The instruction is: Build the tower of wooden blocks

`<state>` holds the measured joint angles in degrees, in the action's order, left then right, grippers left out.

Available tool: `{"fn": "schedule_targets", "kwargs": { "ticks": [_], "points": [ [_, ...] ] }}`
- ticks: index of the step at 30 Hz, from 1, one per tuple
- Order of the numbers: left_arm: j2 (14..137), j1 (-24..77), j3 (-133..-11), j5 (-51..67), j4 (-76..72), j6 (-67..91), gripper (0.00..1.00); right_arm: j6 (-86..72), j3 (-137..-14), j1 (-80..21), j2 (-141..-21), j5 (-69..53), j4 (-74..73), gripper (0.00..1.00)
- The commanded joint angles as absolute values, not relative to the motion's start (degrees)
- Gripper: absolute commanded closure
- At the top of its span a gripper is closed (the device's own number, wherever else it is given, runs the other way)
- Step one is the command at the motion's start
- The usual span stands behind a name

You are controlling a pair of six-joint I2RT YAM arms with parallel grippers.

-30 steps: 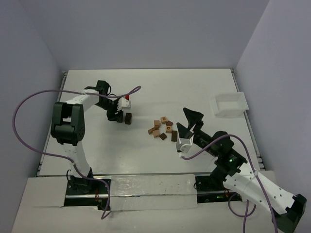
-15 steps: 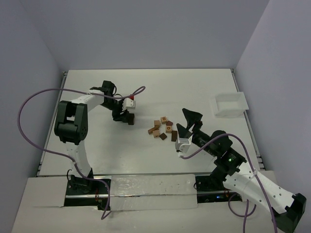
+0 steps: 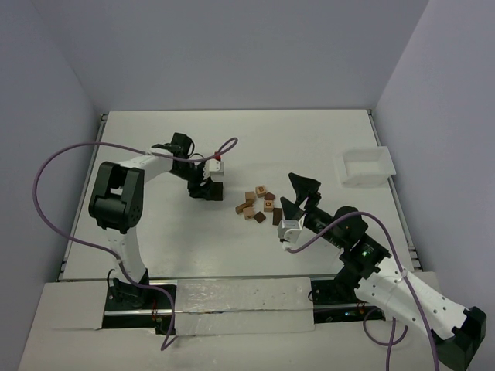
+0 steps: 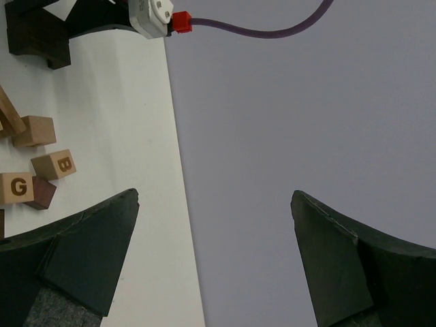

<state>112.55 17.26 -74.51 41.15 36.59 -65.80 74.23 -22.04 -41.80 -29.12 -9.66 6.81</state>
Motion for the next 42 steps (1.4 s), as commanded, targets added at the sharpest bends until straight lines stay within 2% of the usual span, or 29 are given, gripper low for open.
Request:
{"fn": "schedule_targets", "kwargs": {
  "ticks": [1,11,30,39,42],
  "points": [
    [111.85,18.10,-73.45,40.63,33.23,-61.57,0.73,74.27,-21.60,-41.31,-29.13,-10.30,9.32,0.00],
    [112.30,18.63,-73.80,39.90,32.84,-60.11,0.57,74.52,-21.02,-41.13,-29.44,-10.62,9.76,0.00],
    [112.15,19.73,-73.39,39.60,35.64,-63.68,0.55,75.15,-19.95,-40.65,-29.22,-11.25,10.63,0.00],
    [112.32,19.86,-73.73,39.47,36.29,-64.07,0.47,75.24,-19.95,-40.52,-29.79,-11.51,10.99,0.00],
    [112.50,19.86,-73.83,39.42,36.56,-64.25,0.39,75.19,-19.86,-40.52,-29.84,-11.51,11.03,0.00]
  ]
}}
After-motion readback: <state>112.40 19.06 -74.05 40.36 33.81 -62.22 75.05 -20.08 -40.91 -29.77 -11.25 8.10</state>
